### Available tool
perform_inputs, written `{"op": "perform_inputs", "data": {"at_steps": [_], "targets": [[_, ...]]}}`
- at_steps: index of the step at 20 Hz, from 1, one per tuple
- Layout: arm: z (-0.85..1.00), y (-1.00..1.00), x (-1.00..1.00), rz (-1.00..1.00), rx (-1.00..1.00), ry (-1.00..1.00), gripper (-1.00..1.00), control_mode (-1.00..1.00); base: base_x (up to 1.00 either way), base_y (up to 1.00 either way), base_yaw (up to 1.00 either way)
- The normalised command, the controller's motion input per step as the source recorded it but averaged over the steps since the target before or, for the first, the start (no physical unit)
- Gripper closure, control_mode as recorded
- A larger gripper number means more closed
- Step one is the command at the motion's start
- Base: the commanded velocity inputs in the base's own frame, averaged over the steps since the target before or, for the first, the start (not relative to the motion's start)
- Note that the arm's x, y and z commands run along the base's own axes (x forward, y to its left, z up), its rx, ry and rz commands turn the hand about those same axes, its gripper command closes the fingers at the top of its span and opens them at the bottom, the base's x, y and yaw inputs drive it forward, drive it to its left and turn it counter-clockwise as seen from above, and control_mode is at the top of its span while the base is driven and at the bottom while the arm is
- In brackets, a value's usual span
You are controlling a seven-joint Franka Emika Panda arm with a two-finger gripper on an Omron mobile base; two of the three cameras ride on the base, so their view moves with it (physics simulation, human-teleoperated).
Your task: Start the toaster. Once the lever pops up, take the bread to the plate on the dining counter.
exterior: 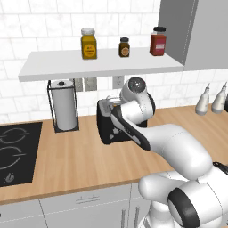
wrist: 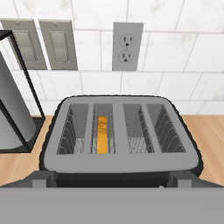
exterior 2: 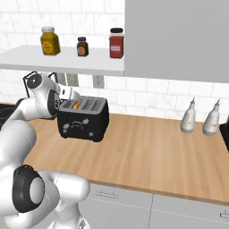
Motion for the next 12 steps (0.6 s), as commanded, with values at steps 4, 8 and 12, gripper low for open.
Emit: {"op": "perform_inputs", "data": {"at_steps": [4, 8, 12], "targets": [[0.00, 0.00, 0.00, 0.00, 0.00, 0.00, -1.00, -1.00, 0.00, 0.00, 0.00], [0.00, 0.00, 0.00, 0.00, 0.00, 0.00, -1.00, -1.00, 0.00, 0.00, 0.00], [0.00, 0.00, 0.00, 0.00, 0.00, 0.00, -1.00, -1.00, 0.00, 0.00, 0.00]]}}
